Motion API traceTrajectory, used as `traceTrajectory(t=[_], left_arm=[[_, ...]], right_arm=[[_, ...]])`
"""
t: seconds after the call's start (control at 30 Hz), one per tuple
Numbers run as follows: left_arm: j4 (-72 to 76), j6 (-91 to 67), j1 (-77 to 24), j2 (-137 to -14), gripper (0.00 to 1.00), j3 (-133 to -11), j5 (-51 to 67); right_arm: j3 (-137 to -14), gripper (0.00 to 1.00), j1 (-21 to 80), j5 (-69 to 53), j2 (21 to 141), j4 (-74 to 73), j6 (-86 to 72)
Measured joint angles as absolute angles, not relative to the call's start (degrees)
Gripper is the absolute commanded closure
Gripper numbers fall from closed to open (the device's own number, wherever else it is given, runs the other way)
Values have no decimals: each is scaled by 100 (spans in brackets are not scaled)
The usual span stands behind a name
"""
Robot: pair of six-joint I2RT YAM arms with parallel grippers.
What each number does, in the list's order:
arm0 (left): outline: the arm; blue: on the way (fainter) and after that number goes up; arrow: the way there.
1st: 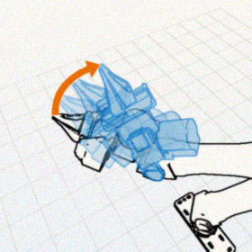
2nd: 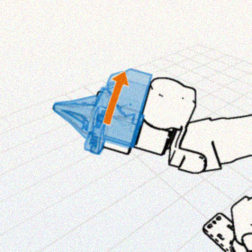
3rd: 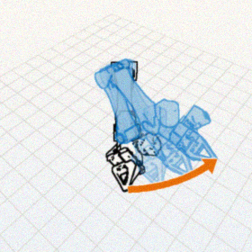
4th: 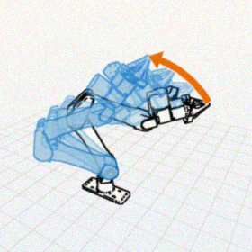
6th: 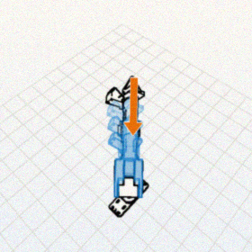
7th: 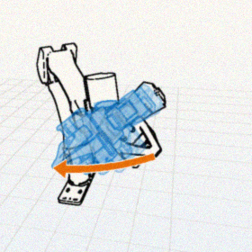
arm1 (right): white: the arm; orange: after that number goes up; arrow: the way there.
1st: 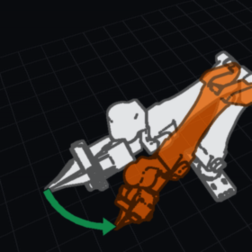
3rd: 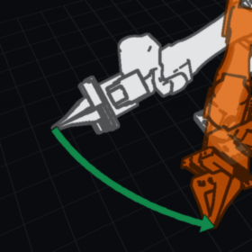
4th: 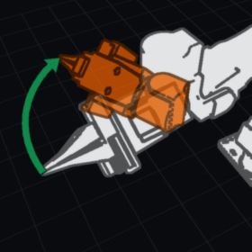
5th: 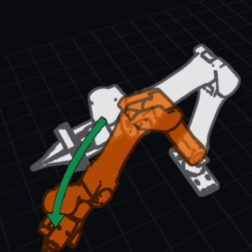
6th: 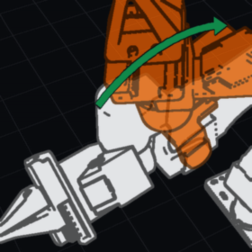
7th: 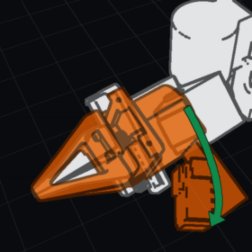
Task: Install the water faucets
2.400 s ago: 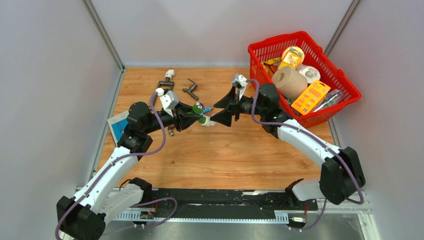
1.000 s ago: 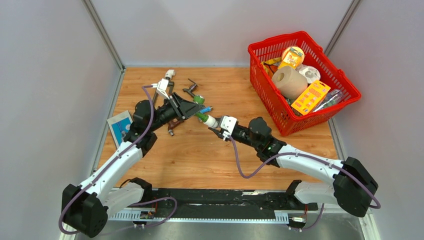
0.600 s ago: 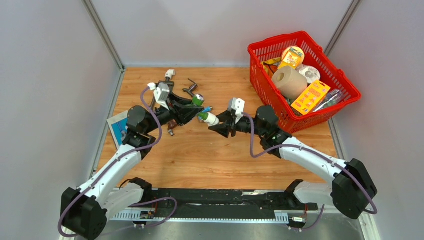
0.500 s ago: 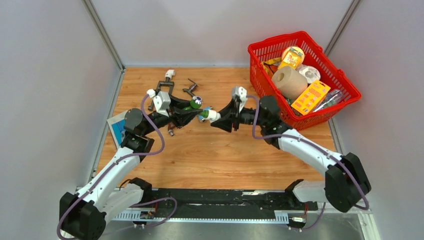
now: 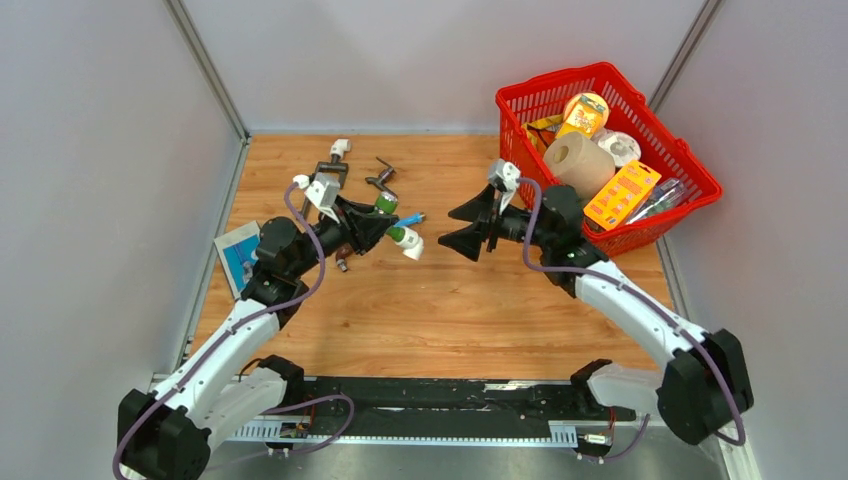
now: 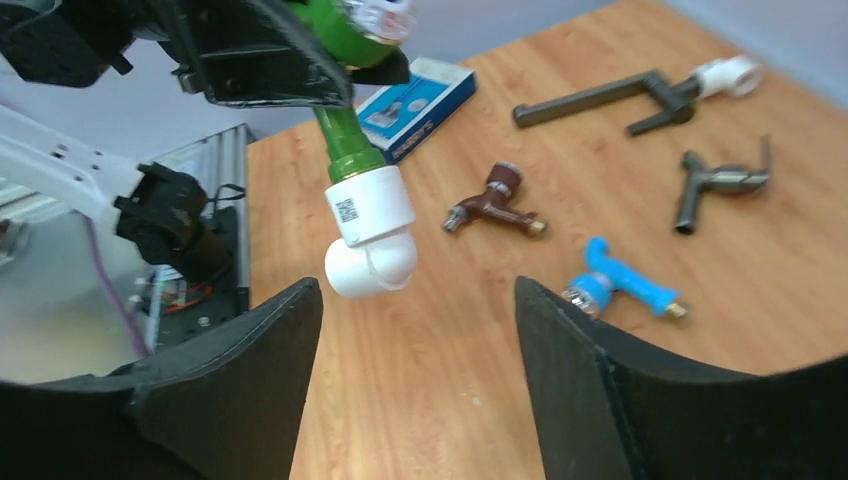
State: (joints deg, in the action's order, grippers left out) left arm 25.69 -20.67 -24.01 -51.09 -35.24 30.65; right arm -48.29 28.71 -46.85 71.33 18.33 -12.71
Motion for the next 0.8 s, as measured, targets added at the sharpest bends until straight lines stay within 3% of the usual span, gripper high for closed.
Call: traceTrajectory(t=[0.17,0.33,0.63,0.8], left_arm=[[1745,-3380,-2401,-5111,100,-3730,2150],[923,-4403,-2401,-5266,100,-4069,1669],[231,-5168,-2401,-5675,100,-4307,1796],[130,-5286,-2401,-5730,100,-4399,1942]], right_arm=[[-4375,14,3179,-4036,6195,1828,84],[-3802,12,4294,-3087,5682,1850,1549],[-3599,9,5527,-1317,6001,2005,3155],[-3599,13,5966,-401,6567,2259,3793]])
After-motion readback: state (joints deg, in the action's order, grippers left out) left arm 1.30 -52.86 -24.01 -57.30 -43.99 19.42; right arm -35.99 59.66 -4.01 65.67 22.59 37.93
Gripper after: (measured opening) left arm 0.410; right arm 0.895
